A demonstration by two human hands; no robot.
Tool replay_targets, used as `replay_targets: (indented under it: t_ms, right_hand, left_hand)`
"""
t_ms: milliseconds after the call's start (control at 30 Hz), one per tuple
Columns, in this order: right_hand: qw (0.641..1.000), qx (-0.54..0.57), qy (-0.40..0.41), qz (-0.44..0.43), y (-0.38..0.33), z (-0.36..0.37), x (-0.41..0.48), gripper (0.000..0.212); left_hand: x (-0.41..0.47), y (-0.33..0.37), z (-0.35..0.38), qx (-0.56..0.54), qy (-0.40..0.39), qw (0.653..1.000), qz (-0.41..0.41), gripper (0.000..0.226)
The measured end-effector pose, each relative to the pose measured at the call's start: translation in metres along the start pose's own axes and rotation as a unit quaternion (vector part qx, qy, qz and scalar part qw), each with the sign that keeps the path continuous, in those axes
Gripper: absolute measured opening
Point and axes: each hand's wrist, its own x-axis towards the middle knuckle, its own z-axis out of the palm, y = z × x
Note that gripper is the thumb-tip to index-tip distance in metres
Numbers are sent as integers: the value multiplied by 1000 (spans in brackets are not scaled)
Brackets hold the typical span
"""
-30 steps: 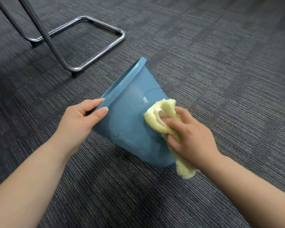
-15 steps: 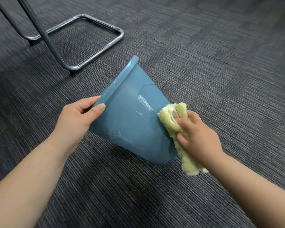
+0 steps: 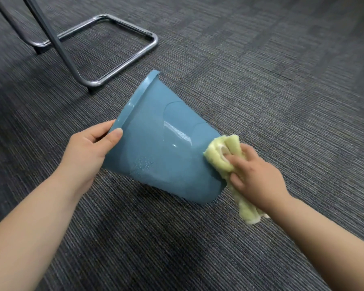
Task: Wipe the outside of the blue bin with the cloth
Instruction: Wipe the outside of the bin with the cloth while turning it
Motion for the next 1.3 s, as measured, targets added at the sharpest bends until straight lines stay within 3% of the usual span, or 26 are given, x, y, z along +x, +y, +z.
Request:
replay_targets:
  t_ms: [100,333,433,633,700,833,900,967,1100,1300]
  right_hand:
    - [1000,-12,-12,22,1,4,-4,40]
    - [989,-12,-29,-143,-36,2,-17,45]
    - [991,-7,-38,-127,-23,0,-13,44]
    - [999,9,-11,28,-1,9,-9,41]
    - [1000,20,-18,13,-8,8,-12,40]
    - [995,17,-25,-98,-25,6,-18,45]
    - [995,19,-28,-99,-22,4,-15,44]
    - [997,28,-25,-61,-13,4,-12,41]
    - [988,111,-55,92,9,15,-9,35]
    - [971,187,-47,145,19,15,-10,29]
  left_hand:
    - [0,-1,1,5,13,1000,-1,27]
    - [2,4,8,20,20,1000,8,28]
    - [2,3,5,6,16,1000,5,26]
    - [2,0,-1,-35,19,999,-13,25]
    - [3,-1,-2,-28,18,999,-9,26]
    - [3,-1,-2,-21,18,1000,-10,26]
    - [3,1,0,-18,19,1000,-12,26]
    - [4,2,1,-11,13,1000,-11,28]
    - [3,3,0,11,-7,1000,-1,37]
    - [2,6,4,20,0,1000,18,50]
